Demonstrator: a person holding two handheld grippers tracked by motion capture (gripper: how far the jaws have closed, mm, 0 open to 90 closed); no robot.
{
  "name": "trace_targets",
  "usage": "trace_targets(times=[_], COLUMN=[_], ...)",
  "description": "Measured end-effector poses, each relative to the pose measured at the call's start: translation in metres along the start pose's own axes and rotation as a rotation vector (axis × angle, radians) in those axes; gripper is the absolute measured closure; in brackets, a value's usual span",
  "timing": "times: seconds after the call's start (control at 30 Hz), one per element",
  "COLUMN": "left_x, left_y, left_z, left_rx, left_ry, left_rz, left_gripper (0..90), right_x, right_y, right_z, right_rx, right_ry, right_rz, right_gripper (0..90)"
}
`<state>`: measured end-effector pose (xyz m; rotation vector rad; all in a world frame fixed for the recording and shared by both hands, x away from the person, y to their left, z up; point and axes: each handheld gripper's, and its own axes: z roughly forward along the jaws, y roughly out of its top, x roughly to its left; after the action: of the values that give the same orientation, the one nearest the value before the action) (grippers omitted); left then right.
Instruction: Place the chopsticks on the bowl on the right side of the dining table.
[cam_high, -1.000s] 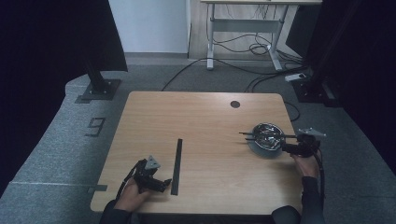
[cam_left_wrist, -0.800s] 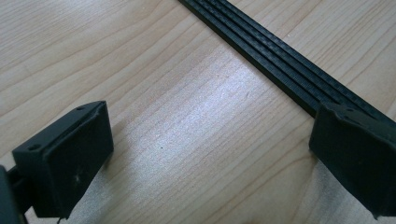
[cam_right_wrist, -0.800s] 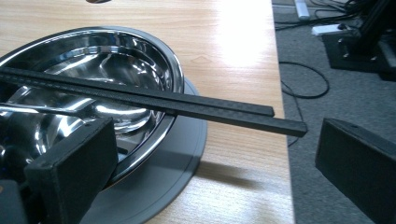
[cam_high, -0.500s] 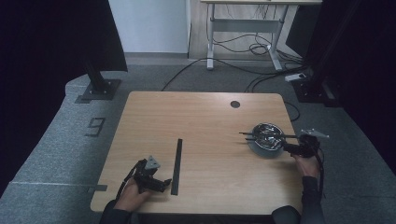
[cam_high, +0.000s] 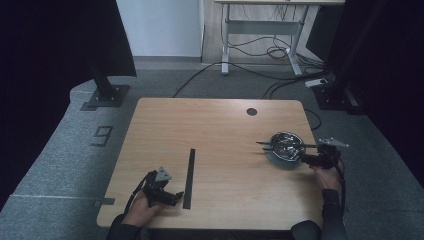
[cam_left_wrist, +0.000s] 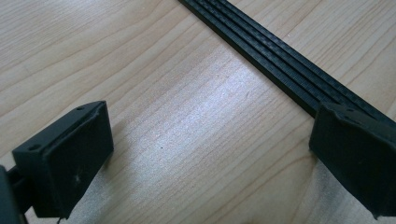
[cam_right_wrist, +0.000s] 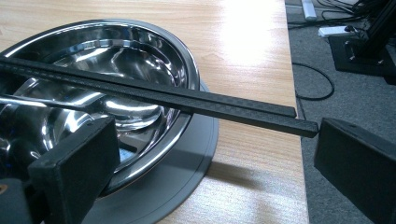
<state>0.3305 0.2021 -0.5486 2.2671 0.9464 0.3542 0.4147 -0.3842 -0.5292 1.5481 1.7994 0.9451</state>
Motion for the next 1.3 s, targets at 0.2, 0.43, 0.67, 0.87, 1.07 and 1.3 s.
trace_targets(times=[0.2, 0.43, 0.67, 0.87, 1.07, 1.3], left_x=[0.0, 0.0, 0.0, 0.0, 0.0001, -0.0001], left_y=[0.0, 0.0, 0.0, 0.0, 0.0, -0.0001], left_z=[0.0, 0.0, 0.0, 0.0, 0.0, -0.0001], left_rx=[0.0, 0.0, 0.0, 0.0, 0.0, 0.0], left_ry=[0.0, 0.0, 0.0, 0.0, 0.0, 0.0], left_rz=[0.0, 0.0, 0.0, 0.0, 0.0, -0.001], left_gripper=[0.0, 0.0, 0.0, 0.0, 0.0, 0.0], right_x=[0.0028, 0.0048, 0.006, 0.0074, 0.0071, 0.0055], right_y=[0.0009, 0.0015, 0.0019, 0.0021, 0.0023, 0.0034], right_z=[0.0, 0.0002, 0.0003, 0.0009, 0.0005, -0.0033], right_rx=[0.004, 0.009, 0.009, 0.011, 0.011, 0.012], right_ry=[-0.002, -0.003, -0.004, -0.004, -0.007, -0.012], right_rz=[-0.018, -0.029, -0.043, -0.048, -0.049, -0.056], right_gripper=[1.7, 2.6, 3.9, 4.4, 4.3, 1.8])
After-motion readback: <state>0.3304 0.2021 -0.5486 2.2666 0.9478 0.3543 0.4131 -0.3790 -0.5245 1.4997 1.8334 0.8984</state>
